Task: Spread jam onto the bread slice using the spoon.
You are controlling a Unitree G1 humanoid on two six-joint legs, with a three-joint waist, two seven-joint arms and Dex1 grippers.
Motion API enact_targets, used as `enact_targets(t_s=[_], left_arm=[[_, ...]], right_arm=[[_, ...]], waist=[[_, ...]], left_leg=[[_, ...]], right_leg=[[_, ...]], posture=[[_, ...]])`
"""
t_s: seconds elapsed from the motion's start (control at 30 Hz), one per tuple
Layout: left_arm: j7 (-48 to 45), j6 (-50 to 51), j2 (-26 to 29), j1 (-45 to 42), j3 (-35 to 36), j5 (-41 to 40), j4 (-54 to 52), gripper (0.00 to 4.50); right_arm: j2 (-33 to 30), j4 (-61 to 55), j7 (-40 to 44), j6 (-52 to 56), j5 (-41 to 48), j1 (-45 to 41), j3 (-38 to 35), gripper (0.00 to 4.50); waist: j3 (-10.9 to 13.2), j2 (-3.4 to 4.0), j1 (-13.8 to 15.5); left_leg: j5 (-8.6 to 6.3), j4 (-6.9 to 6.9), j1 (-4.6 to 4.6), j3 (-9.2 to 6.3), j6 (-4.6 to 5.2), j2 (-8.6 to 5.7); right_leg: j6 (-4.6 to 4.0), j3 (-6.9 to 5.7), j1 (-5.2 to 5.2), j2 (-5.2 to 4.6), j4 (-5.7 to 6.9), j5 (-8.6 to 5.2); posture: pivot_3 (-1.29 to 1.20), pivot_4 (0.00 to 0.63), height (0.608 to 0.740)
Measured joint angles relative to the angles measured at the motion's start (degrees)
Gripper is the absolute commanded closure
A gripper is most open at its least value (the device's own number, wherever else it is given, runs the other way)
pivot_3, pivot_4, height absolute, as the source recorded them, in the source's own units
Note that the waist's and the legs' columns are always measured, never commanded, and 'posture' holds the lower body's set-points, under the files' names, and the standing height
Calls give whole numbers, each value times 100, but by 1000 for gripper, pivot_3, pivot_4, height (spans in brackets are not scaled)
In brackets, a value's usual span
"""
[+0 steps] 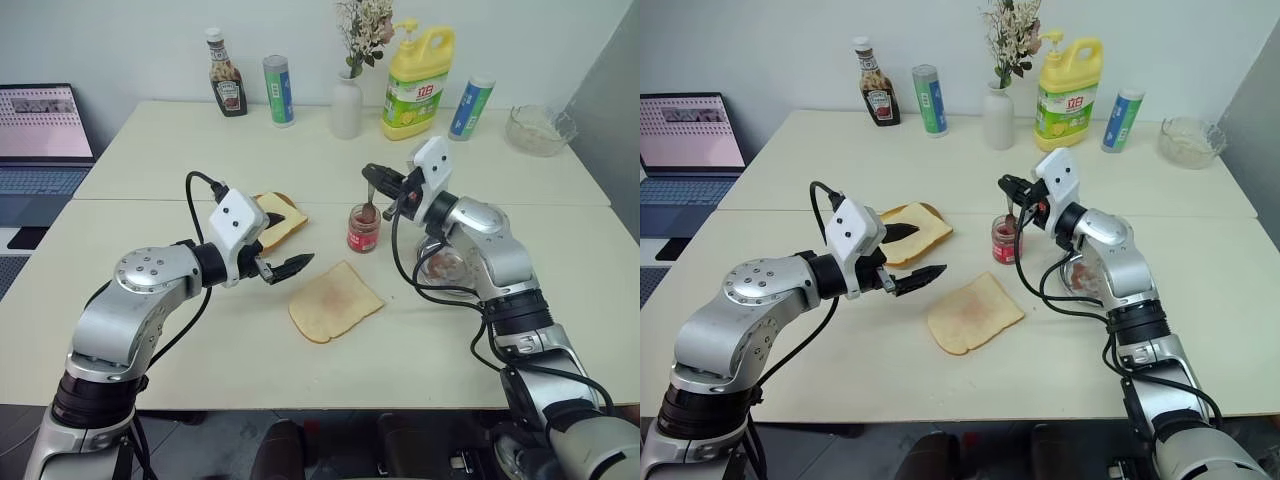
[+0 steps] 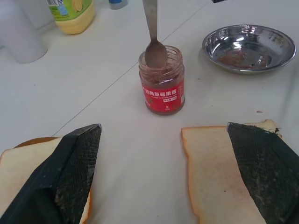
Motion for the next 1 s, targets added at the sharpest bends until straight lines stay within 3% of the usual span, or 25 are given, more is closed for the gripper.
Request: enact_targets(t_s=[0.23,0.47,1.0], left_arm=[[-2,-1,-16,0,-84,9,0,0],[-9,-25,-20,-8,-129,23,16,0],[4,-122,-29,-28,-171,105,69,0]], right_arm=[[40,212,54,-244,-342,107,128,4464],[349,324,-53,211,-262,168,0,4464],[1058,162,-1103,2264,898,167,-1277,4464]], waist=[[0,0,0],[0,0,0],[-1,0,-2]], left_leg=[[0,0,0,-1,0,0],[0,0,0,-1,-1,0],[0,0,2,-2,-1,0]], right_leg=[[0,0,0,0,1,0],[-1,0,0,0,3,0],[-1,-2,1,0,6,1]], posture=[[0,150,740],[0,150,740],[0,150,740]])
